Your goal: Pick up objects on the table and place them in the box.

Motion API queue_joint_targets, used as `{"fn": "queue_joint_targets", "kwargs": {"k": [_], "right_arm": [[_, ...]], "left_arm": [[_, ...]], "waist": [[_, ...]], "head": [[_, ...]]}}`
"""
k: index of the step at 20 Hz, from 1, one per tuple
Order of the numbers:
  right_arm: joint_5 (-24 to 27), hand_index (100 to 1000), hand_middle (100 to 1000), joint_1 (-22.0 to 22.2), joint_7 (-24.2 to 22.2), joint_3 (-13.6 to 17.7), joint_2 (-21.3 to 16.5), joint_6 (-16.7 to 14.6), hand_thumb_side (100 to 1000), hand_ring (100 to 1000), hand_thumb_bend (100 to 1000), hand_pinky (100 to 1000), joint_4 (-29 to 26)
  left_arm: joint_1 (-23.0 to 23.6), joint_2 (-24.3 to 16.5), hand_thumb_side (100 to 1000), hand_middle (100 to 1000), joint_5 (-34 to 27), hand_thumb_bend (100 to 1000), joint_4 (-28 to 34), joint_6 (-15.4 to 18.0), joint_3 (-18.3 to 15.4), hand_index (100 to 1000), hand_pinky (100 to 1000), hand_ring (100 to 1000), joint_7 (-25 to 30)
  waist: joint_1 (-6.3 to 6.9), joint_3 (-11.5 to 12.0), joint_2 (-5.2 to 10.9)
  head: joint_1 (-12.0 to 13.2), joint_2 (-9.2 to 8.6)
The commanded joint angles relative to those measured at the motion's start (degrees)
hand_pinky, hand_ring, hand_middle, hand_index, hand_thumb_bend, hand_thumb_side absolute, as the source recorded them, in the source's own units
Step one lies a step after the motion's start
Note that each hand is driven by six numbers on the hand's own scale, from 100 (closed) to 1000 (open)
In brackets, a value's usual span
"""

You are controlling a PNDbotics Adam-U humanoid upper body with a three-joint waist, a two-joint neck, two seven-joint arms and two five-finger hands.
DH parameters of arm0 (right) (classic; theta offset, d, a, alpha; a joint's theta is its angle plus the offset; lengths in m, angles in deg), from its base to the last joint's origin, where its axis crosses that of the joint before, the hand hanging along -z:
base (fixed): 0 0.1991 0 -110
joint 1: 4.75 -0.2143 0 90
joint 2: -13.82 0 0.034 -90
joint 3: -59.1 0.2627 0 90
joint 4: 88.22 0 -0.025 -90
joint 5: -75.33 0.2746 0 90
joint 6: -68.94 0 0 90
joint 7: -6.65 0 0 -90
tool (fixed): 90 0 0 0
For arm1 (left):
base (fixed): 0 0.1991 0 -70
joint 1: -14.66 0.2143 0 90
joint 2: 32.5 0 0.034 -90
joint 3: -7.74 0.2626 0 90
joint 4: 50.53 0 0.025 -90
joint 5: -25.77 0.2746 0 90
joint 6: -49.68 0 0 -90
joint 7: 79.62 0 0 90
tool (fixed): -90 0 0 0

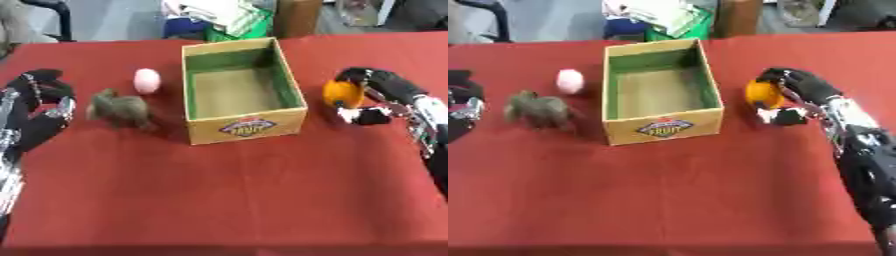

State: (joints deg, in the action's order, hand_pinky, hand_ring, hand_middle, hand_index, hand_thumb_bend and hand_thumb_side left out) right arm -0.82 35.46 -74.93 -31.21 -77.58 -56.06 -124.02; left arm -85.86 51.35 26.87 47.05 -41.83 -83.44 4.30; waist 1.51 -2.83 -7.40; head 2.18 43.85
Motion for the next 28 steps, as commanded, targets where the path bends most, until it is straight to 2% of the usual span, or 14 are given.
{"fn": "queue_joint_targets", "kwargs": {"k": [1,8,10,11,12,13,14,15,17,21,28], "right_arm": [[-1.32,887,845,-0.89,1.2,0.57,-1.04,0.25,620,878,131,772,0.2],[-1.31,875,814,-0.85,2.21,0.83,-0.96,0.91,586,827,100,727,0.65],[-0.84,786,685,-0.9,2.69,0.91,-0.96,1.28,493,717,100,654,0.54],[-0.44,716,584,-0.94,3.19,1.01,-0.94,1.48,438,634,100,614,0.34],[0.04,702,568,-0.94,3.88,1.09,-0.93,1.7,429,620,100,606,0.09],[0.62,548,417,-0.98,4.66,1.24,-0.92,1.95,347,504,100,523,-0.27],[1.35,533,402,-1.01,5.52,1.41,-0.91,2.16,340,496,100,514,-0.71],[2.14,456,327,-1.06,6.42,1.55,-0.91,2.29,301,448,100,464,-1.17],[3.85,402,273,-1.21,8.27,1.65,-0.98,2.28,277,412,100,432,-2.03],[7.59,386,254,-2.39,9.98,1.02,-1.05,0.93,258,401,100,423,-4.05],[14.39,393,257,-6.8,6.58,-0.07,0.38,-1.73,240,406,100,425,-8.54]], "left_arm": [[-0.46,-0.77,187,585,-0.01,164,0.97,0.06,-0.27,754,697,594,-0.04],[-0.48,-0.8,187,585,-0.02,165,0.99,0.06,-0.28,754,696,594,-0.07],[-0.46,-0.8,187,585,-0.02,164,0.99,0.05,-0.28,754,696,594,-0.07],[-0.46,-0.8,187,585,-0.02,164,0.99,0.04,-0.28,753,696,594,-0.07],[-0.47,-0.79,187,585,-0.03,164,0.99,0.04,-0.28,753,696,594,-0.07],[-0.46,-0.8,187,585,-0.03,164,0.99,0.04,-0.27,753,696,594,-0.06],[-0.46,-0.81,187,585,-0.02,164,0.99,0.04,-0.26,753,696,594,-0.05],[-0.46,-0.82,187,585,-0.02,164,0.99,0.04,-0.27,753,696,594,-0.06],[-0.47,-0.86,187,585,-0.04,164,1.02,0.05,-0.29,753,696,593,-0.08],[-0.47,-0.93,187,585,-0.07,165,1.04,0.04,-0.23,753,696,593,-0.04],[-0.41,-1.01,186,585,-0.13,165,1.05,0.04,-0.07,753,696,593,0.11]], "waist": [[0.0,-0.08,0.83],[0.05,-0.1,0.84],[0.06,-0.08,0.84],[0.05,-0.08,0.84],[0.05,-0.07,0.84],[0.05,-0.07,0.85],[0.04,-0.06,0.85],[0.03,-0.05,0.87],[0.0,-0.04,0.9],[-0.09,-0.03,1.02],[-0.13,0.23,1.35]], "head": [[-0.09,0.27],[-0.08,0.27],[-0.12,0.27],[-0.1,0.27],[-0.09,0.27],[-0.07,0.27],[-0.07,0.27],[-0.08,0.27],[-0.09,0.27],[-0.07,0.27],[-0.3,0.27]]}}
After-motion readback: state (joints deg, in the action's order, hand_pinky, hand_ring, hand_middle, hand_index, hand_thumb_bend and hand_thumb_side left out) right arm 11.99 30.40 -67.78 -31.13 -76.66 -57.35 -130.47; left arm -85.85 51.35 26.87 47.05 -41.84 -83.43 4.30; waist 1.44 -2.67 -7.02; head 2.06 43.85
